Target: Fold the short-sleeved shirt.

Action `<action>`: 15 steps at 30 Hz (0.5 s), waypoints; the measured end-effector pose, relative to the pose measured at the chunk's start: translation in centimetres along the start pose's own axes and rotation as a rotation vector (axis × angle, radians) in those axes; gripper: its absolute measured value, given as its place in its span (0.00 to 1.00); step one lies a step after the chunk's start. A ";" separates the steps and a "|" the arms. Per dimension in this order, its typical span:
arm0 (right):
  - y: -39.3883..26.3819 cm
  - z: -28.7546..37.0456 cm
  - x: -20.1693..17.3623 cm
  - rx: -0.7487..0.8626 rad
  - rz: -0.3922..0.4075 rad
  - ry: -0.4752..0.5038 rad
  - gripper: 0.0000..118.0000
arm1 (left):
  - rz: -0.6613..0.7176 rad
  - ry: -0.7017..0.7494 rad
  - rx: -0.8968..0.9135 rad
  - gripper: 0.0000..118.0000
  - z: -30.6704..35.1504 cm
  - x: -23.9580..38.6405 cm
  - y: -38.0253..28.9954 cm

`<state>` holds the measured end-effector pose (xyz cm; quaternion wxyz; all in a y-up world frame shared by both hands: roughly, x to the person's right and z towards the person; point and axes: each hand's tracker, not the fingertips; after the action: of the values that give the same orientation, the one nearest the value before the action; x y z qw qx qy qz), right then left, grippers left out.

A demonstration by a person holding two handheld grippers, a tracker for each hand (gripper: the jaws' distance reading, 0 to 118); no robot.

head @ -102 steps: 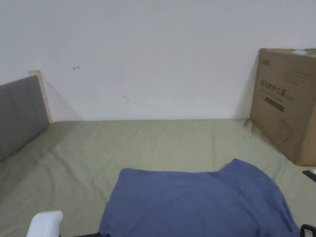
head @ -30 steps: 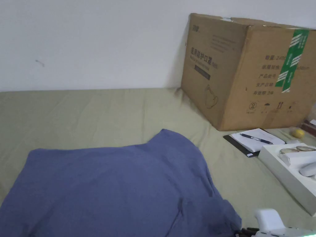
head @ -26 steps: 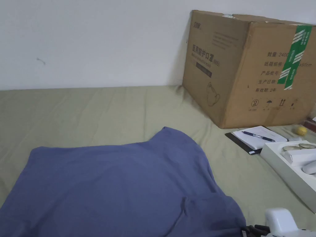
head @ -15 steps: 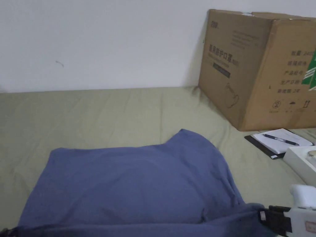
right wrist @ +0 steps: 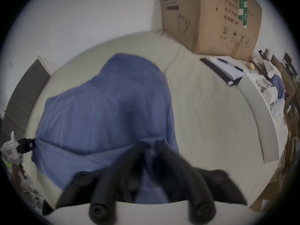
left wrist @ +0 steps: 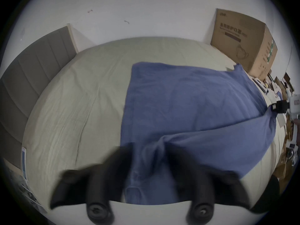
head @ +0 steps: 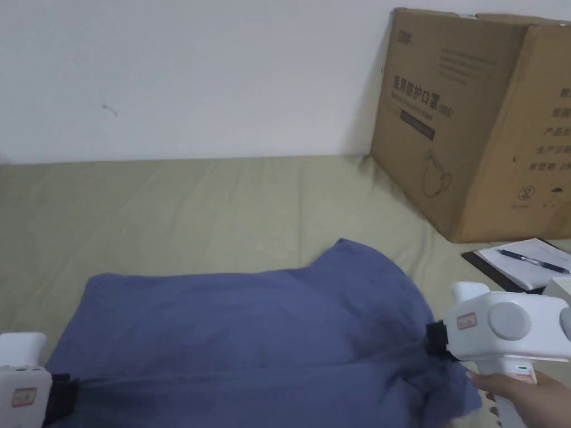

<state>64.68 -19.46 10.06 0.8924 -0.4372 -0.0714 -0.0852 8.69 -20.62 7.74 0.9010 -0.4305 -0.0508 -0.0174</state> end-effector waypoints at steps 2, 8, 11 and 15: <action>-1.7 0.4 0.2 0.119 -0.062 -0.025 0.80 | 0.056 -0.003 0.092 0.90 0.4 -0.5 -1.4; -6.9 6.9 1.2 0.277 -0.125 0.139 0.94 | 0.174 -0.126 0.365 0.98 8.1 -0.9 -4.2; -10.0 12.8 0.5 0.434 -0.164 0.200 0.93 | 0.204 -0.204 0.400 0.98 12.4 -0.9 -5.7; -13.2 18.8 -1.0 0.496 -0.197 0.279 0.08 | 0.204 -0.228 0.431 0.21 17.0 -0.5 -8.4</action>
<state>59.93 -12.40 31.42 0.9607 -0.1809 -0.0089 -0.2105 6.26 -12.68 24.82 0.9574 -0.2308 -0.1110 0.1335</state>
